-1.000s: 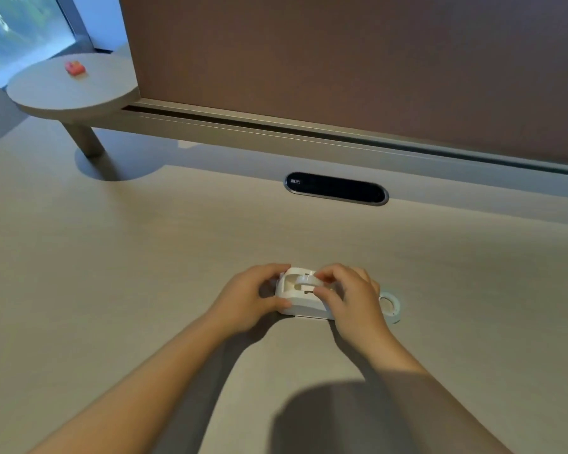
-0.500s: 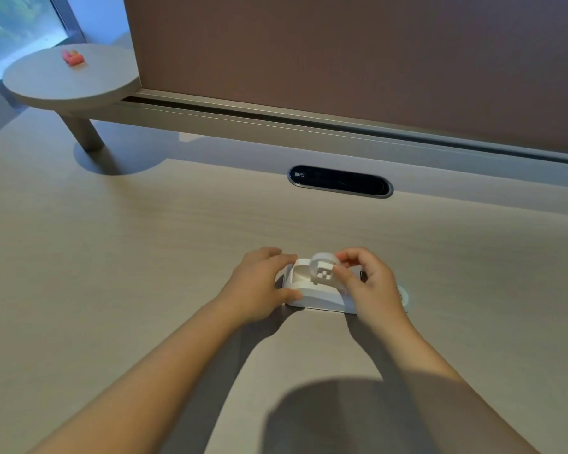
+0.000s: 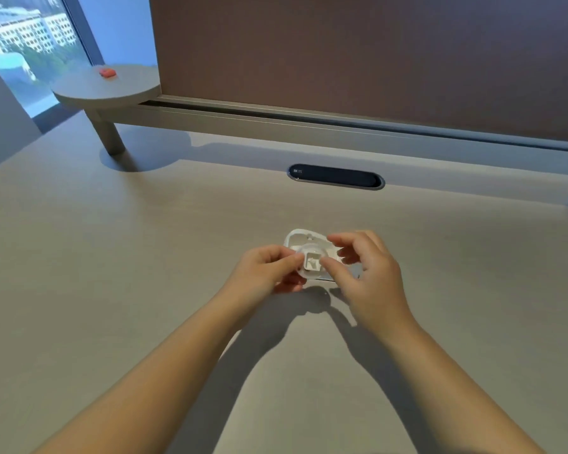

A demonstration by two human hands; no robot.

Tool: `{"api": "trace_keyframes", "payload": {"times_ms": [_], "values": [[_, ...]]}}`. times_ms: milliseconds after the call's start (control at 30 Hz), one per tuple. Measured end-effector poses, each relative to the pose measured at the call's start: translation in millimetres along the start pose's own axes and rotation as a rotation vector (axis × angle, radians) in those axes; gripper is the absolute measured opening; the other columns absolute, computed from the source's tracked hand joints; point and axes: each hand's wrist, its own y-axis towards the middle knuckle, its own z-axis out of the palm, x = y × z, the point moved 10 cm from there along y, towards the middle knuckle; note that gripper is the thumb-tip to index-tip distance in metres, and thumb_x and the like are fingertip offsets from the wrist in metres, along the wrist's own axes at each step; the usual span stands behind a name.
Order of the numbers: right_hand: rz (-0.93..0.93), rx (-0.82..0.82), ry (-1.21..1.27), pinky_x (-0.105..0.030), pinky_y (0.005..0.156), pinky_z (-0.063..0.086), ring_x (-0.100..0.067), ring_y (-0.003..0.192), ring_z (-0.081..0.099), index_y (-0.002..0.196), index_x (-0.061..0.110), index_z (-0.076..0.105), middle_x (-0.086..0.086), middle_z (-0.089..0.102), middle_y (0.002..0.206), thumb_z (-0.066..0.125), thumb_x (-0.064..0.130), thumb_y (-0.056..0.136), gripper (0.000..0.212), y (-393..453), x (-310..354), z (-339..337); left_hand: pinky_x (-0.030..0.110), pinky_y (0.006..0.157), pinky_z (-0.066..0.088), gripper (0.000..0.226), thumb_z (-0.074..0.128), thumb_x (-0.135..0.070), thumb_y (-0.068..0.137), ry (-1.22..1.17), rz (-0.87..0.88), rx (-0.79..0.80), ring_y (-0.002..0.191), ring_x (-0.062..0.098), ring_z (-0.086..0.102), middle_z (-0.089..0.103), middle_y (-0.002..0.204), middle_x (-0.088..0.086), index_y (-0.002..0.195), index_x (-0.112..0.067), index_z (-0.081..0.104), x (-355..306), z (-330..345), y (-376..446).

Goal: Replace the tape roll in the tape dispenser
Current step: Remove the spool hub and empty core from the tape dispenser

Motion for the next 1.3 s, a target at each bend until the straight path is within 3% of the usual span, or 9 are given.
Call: {"api": "trace_keyframes", "payload": {"times_ms": [100,200,400,600,700,900,1067,1167,1300], "values": [[-0.183,0.053,-0.185,-0.014,0.072,0.041,-0.011,0.084,0.052,0.095,0.01,0.063,0.001,0.058,0.091,0.059,0.023,0.076,0.023,-26.9,10.4,13.1,0.019,0.062,0.051,0.016,0.055,-0.014,0.082,0.026,0.053,-0.01,0.057,0.01,0.057,0.059,0.063,0.003,0.068,-0.01,0.062,11.1,2.5,-15.3],[-0.264,0.025,-0.259,-0.011,0.071,0.036,-0.016,0.086,0.051,0.099,0.009,0.062,-0.011,0.061,0.096,0.061,0.019,0.078,0.023,-53.2,19.3,15.8,0.014,0.057,0.052,0.015,0.056,-0.014,0.082,0.051,0.13,-0.008,0.047,0.004,0.057,0.058,0.062,0.005,0.072,-0.006,0.063,13.1,6.8,-38.1],[-0.397,-0.036,-0.407,-0.005,0.07,0.028,-0.019,0.087,0.052,0.102,0.007,0.061,-0.015,0.064,0.103,0.061,0.017,0.079,0.025,-95.7,66.0,2.4,0.011,0.055,0.05,0.018,0.056,-0.018,0.082,0.202,0.317,-0.039,0.056,0.009,0.055,0.06,0.064,0.002,0.066,-0.014,0.063,-12.5,12.4,-95.2],[-0.455,-0.065,-0.506,-0.021,0.07,0.042,-0.026,0.087,0.06,0.099,0.003,0.06,-0.018,0.066,0.102,0.059,0.017,0.08,0.023,-115.3,94.3,-11.4,0.009,0.05,0.046,0.019,0.053,-0.016,0.084,0.284,0.467,-0.094,0.058,0.011,0.052,0.058,0.063,0.002,0.07,-0.009,0.064,-35.3,20.1,-127.8],[-0.465,-0.06,-0.515,-0.012,0.065,0.037,-0.024,0.082,0.059,0.097,0.002,0.059,-0.019,0.066,0.099,0.059,0.018,0.079,0.024,-116.7,88.6,-12.3,0.01,0.05,0.046,0.02,0.052,-0.016,0.084,0.322,0.482,-0.117,0.058,0.01,0.052,0.057,0.062,0.001,0.069,-0.01,0.063,-33.7,24.6,-126.5],[-0.353,-0.021,-0.359,-0.032,0.069,0.051,-0.024,0.078,0.057,0.096,0.001,0.056,-0.018,0.065,0.094,0.057,0.012,0.08,0.019,-101.4,56.0,-14.2,0.018,0.057,0.043,0.022,0.052,-0.016,0.084,0.254,0.398,-0.117,0.057,0.011,0.048,0.055,0.061,0.002,0.067,-0.009,0.063,-15.2,27.7,-96.3],[-0.082,-0.099,-0.054,0.0,0.058,0.043,-0.007,0.071,0.053,0.096,0.012,0.055,0.009,0.057,0.083,0.058,0.015,0.082,0.014,-83.8,-0.2,-28.6,0.023,0.063,0.047,0.021,0.051,-0.016,0.085,0.414,0.285,-0.156,0.062,0.014,0.052,0.059,0.072,0.008,0.095,-0.002,0.063,17.0,25.9,-53.8],[0.055,-0.135,0.074,0.001,0.054,0.043,-0.005,0.071,0.051,0.1,0.018,0.053,0.015,0.05,0.078,0.057,0.015,0.084,0.017,-80.9,-32.7,-32.3,0.027,0.066,0.048,0.017,0.053,-0.016,0.084,0.514,0.308,-0.2,0.069,0.018,0.057,0.063,0.083,0.011,0.097,-0.009,0.06,27.4,24.1,-37.0],[0.164,-0.165,0.141,-0.007,0.052,0.045,-0.007,0.074,0.053,0.089,0.021,0.053,0.006,0.055,0.083,0.058,0.011,0.082,0.013,-75.3,-66.4,-35.5,0.024,0.071,0.039,0.018,0.052,-0.018,0.084,0.697,0.344,-0.205,0.082,0.016,0.055,0.064,0.09,0.004,0.096,-0.012,0.064,33.5,30.6,-23.7]]}}
